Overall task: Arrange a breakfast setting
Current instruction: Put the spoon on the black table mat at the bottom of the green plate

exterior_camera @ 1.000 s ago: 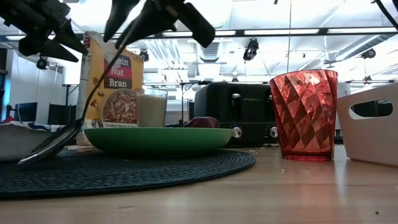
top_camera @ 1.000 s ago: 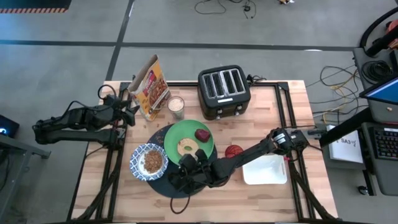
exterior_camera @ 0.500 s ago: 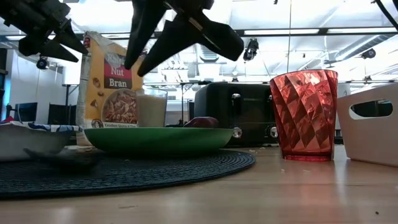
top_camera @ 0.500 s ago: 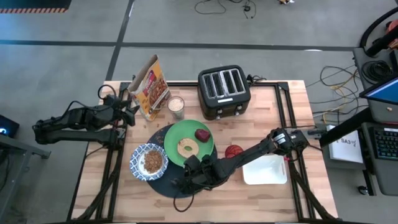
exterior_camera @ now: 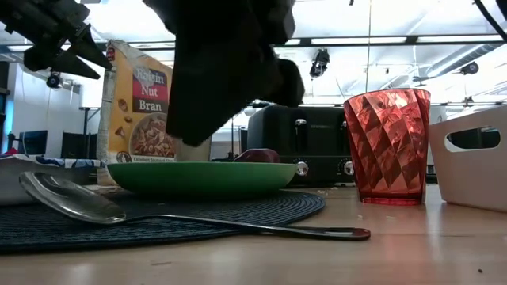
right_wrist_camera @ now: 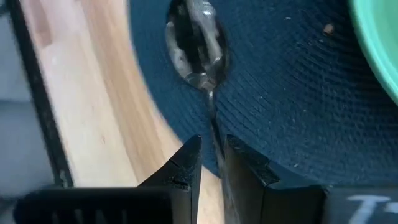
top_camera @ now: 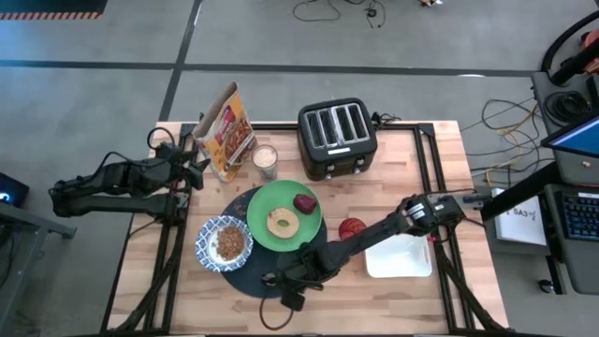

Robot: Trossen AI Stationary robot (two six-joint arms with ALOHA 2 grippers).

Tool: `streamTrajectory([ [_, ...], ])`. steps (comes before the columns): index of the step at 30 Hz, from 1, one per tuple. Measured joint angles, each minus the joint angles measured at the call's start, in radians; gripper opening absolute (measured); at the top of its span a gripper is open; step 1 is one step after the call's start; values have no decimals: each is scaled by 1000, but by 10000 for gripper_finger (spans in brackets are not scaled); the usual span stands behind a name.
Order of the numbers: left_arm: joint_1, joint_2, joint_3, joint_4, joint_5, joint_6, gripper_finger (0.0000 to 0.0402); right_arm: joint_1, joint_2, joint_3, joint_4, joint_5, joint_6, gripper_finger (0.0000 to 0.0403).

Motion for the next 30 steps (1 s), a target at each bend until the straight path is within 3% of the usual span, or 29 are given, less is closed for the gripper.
streamTrajectory([
  [5,0,0,0,0,0,0,242,-1,-13,2,-60,-10,-110,74],
  [15,0,0,-1,0,-9,-6,242,2,21,3,-13,-19,-224,74],
  [25,0,1,-54,33,-15,-96,242,5,36,17,-38,-43,-406,74],
  [30,-1,1,-71,38,-14,-130,242,5,39,17,-51,88,-414,74],
])
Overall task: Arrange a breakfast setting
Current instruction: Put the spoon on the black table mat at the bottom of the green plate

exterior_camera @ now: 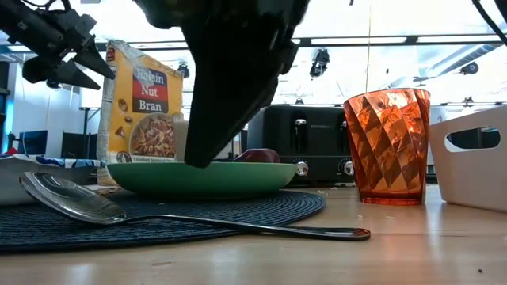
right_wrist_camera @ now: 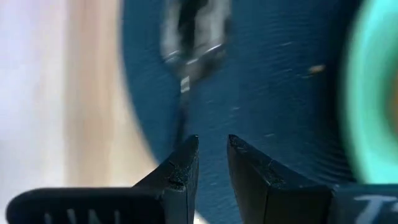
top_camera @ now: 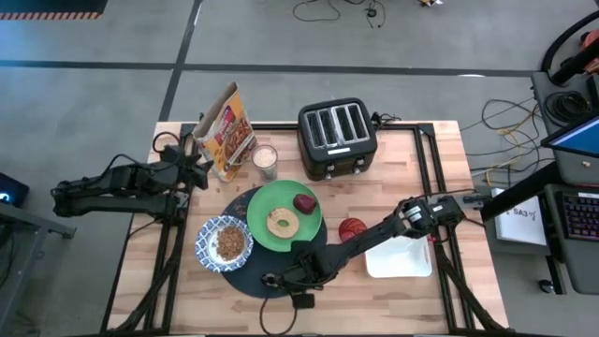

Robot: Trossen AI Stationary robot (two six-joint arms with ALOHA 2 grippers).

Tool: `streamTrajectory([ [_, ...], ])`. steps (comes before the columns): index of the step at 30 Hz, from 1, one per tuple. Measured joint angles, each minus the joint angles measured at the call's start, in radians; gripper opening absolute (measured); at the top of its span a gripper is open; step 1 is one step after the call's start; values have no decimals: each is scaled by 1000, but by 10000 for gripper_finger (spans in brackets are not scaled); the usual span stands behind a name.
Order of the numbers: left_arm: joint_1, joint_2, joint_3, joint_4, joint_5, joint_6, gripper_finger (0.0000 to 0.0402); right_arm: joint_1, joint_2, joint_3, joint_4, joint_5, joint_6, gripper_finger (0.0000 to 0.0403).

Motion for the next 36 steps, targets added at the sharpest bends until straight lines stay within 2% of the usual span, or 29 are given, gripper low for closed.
streamTrajectory([
  [2,0,-1,0,0,-12,-2,242,-9,0,5,-3,38,32,74],
  [5,0,-2,-2,0,-13,-3,242,-16,0,13,8,41,91,74],
  [11,0,-2,-4,6,-47,-3,242,17,14,13,70,-42,184,74],
  [14,0,-2,-4,10,-46,-13,242,15,14,14,95,-36,205,75],
  [17,0,-2,-17,11,-28,-24,242,15,14,57,81,-28,188,75],
  [23,0,-1,-51,10,8,-55,242,29,15,169,78,79,113,75],
  [25,0,-1,-52,10,19,-59,242,29,46,203,70,73,119,75],
  [29,-4,1,-69,12,53,-78,242,25,184,344,55,-11,113,75],
  [32,-9,-2,-99,19,58,-85,242,19,183,298,89,-39,109,75],
  [36,-12,-8,-127,38,60,-85,242,6,145,292,-54,21,136,75],
])
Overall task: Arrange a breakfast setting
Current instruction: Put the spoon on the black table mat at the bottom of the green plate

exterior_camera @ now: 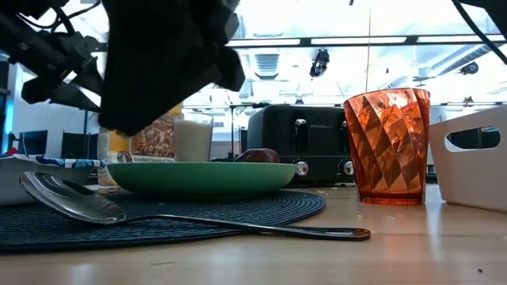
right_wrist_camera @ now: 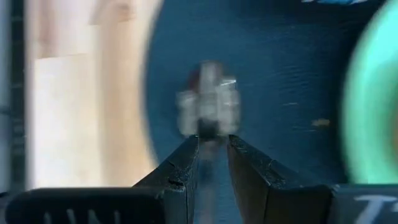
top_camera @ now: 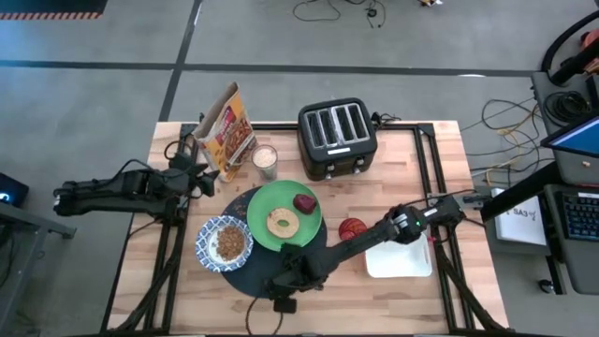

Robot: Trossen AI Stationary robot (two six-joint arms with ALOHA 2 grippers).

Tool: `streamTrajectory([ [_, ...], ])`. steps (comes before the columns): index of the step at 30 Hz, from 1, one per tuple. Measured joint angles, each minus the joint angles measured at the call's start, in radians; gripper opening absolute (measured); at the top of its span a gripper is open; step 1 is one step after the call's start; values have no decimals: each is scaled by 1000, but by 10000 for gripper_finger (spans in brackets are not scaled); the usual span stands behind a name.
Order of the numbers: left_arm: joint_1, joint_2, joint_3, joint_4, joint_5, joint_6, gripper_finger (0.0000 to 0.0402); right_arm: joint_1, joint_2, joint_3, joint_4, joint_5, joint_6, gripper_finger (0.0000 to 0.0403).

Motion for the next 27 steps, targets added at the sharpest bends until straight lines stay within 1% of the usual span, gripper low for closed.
streamTrajectory([
  [2,-1,0,-3,6,0,-1,242,4,-5,4,-26,33,-34,75],
  [4,-6,-1,-8,7,3,-5,242,18,-5,3,-35,44,-63,75],
  [11,-22,-4,-14,15,11,-11,242,47,-7,-10,-52,50,-78,75],
  [20,-21,-7,12,22,-7,3,242,51,-4,-107,-49,47,-56,76],
  [24,-21,-7,29,23,-8,19,242,50,-2,-114,-45,49,-56,72],
  [27,-21,-7,37,23,-9,30,242,50,-7,-110,-45,49,-91,65],
])
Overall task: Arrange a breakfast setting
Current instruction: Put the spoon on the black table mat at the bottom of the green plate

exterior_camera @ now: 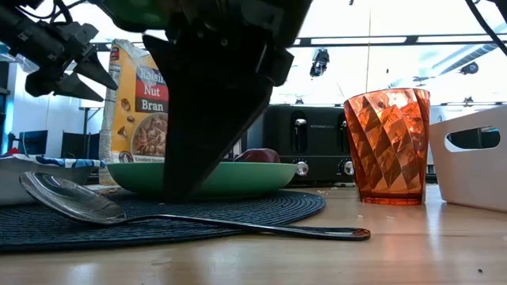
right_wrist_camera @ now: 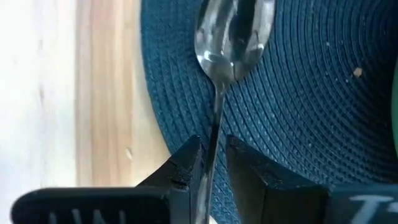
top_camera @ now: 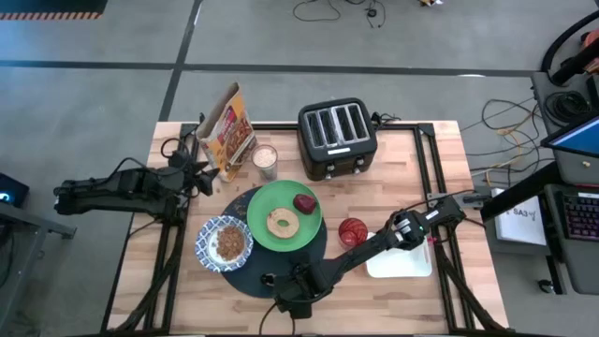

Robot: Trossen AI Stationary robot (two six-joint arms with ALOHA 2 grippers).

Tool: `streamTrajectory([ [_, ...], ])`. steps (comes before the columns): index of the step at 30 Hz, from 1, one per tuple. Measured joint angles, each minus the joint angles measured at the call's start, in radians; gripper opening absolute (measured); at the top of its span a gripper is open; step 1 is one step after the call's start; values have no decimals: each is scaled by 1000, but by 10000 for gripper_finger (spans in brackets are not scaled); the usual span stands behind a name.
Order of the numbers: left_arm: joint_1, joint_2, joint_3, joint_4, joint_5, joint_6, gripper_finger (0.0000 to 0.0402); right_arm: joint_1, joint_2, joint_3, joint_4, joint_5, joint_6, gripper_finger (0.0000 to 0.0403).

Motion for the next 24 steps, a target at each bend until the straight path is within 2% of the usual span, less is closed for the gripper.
streamTrajectory([
  [5,0,0,23,-1,-2,27,242,-2,-2,29,4,-9,23,64],
  [15,0,-5,40,-3,-65,54,242,-9,-2,31,-4,-1,33,158],
  [24,0,-8,40,-4,-80,54,242,-18,-2,0,21,9,31,139],
])
